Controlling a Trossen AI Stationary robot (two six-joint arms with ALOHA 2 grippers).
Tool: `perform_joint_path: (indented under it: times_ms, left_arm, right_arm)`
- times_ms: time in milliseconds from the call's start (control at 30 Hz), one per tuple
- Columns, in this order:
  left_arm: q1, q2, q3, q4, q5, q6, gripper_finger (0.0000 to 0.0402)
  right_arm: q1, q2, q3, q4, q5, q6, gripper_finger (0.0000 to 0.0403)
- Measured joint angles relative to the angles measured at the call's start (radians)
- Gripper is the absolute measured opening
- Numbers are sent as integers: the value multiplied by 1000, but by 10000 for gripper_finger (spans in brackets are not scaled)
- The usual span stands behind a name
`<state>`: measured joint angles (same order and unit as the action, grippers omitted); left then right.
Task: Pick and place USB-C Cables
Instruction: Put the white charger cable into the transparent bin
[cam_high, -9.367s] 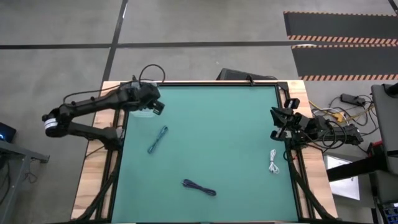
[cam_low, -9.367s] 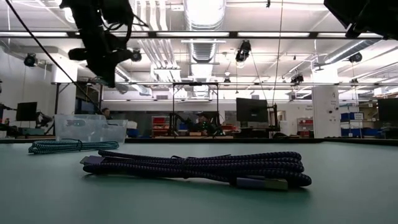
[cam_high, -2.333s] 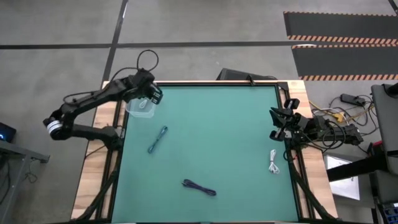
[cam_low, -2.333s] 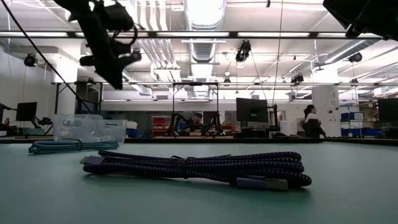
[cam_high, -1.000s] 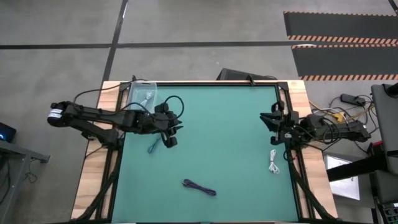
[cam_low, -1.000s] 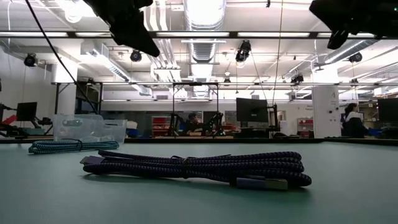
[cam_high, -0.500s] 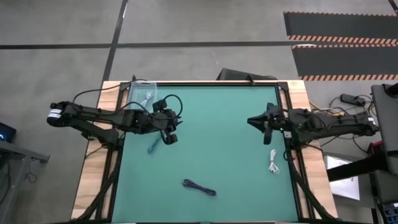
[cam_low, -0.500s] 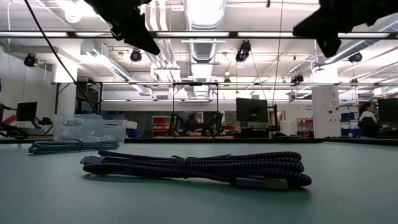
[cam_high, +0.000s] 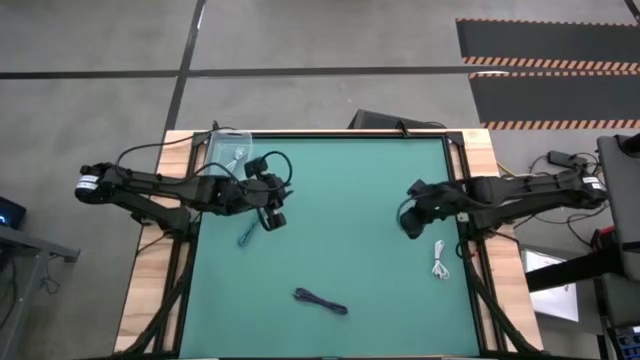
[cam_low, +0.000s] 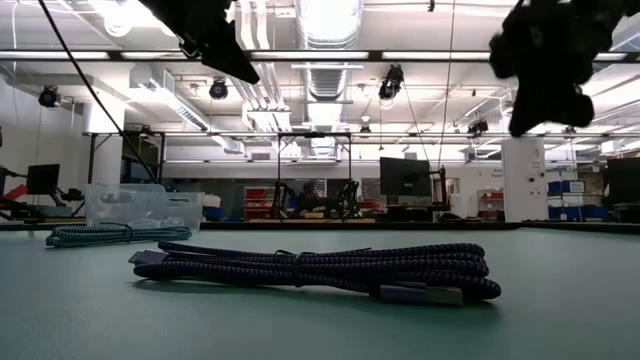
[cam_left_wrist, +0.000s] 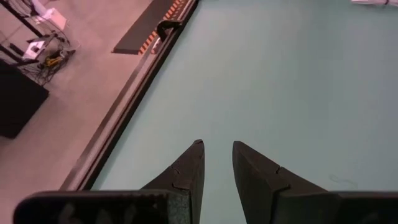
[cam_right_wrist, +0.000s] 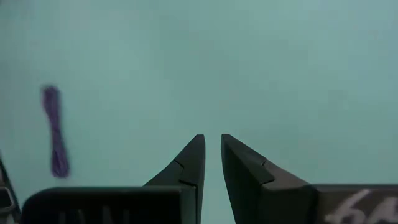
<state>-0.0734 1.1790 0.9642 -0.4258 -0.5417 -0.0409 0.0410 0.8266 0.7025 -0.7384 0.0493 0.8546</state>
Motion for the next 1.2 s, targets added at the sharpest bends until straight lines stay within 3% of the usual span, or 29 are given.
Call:
perform_joint_path:
  times_ms: [367, 533, 867, 1200]
  left_arm:
    - [1, 0, 0, 0, -67, 24, 67]
    - [1, -1, -2, -1, -126, 51, 67]
    - [1, -2, -2, -2, -291, 105, 67]
    - [1, -3, -3, -1, -331, 134, 67]
  right_arm:
    - [33, 151, 21, -235, -191, 240, 43]
    - [75, 206, 54, -387, -217, 340, 43]
    - [208, 276, 57, -411, -290, 529, 46]
    - [297, 357, 55, -408, -278, 646, 129]
